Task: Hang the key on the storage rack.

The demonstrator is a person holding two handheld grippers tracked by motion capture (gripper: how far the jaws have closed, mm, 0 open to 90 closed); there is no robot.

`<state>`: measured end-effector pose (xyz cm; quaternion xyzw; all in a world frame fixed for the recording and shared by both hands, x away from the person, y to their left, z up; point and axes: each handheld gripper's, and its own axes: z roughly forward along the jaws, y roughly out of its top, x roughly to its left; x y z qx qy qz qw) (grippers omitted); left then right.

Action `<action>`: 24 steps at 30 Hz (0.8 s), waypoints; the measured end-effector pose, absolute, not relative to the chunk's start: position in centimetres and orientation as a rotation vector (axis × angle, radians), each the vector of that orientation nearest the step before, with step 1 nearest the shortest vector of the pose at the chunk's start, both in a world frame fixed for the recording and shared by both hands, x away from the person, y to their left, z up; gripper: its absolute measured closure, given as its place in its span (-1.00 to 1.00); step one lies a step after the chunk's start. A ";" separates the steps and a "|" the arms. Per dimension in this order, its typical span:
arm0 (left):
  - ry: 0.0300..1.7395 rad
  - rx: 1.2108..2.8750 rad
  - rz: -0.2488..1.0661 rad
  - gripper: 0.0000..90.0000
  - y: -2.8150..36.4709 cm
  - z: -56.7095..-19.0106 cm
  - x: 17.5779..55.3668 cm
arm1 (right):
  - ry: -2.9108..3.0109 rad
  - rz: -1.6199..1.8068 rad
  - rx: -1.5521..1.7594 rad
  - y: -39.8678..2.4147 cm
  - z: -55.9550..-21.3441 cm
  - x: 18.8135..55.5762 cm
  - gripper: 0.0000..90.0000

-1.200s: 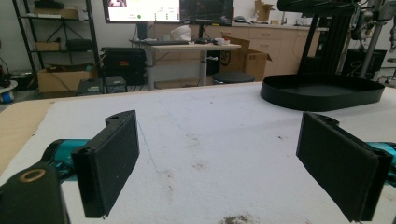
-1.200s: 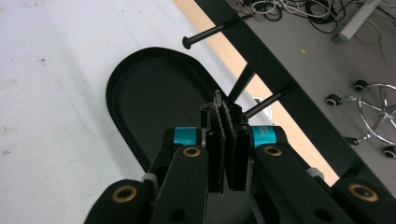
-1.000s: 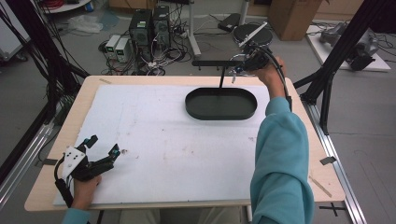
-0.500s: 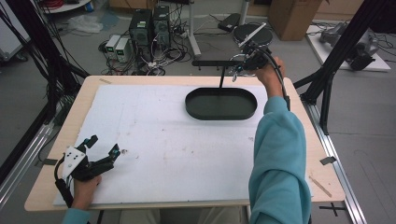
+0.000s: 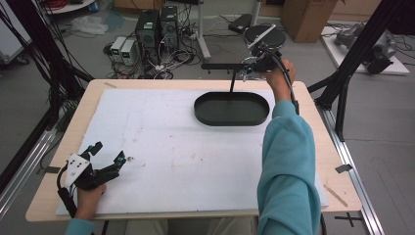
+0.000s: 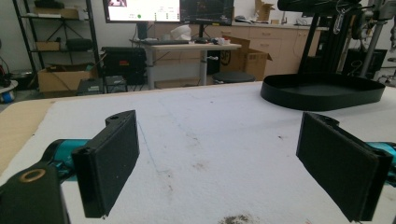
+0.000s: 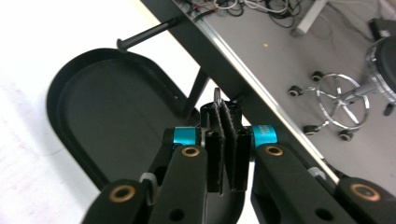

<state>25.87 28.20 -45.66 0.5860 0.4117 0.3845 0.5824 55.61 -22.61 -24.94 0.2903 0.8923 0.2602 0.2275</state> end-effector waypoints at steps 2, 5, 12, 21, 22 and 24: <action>0.962 1.365 0.899 -0.70 28.2 -45.7 25.9 | 2.447 0.721 0.801 -22.6 -24.9 55.6 0.87; 0.961 1.370 0.901 -0.70 28.2 -45.7 25.9 | 2.371 0.769 0.836 -22.4 -24.7 55.3 0.27; 0.958 1.368 0.902 -0.70 28.2 -45.7 25.8 | 2.298 0.996 0.979 -22.9 -24.2 53.9 -0.98; 0.966 1.368 0.899 -0.70 28.2 -45.7 25.9 | 2.148 1.331 0.874 -25.6 -23.8 48.1 -0.99; 0.966 1.368 0.899 -0.70 28.2 -45.7 25.9 | 2.145 1.349 0.870 -25.8 -23.8 47.5 -0.99; 0.964 1.371 0.903 -0.70 28.2 -45.7 25.9 | 2.128 1.382 0.825 -26.5 -24.0 45.7 -0.99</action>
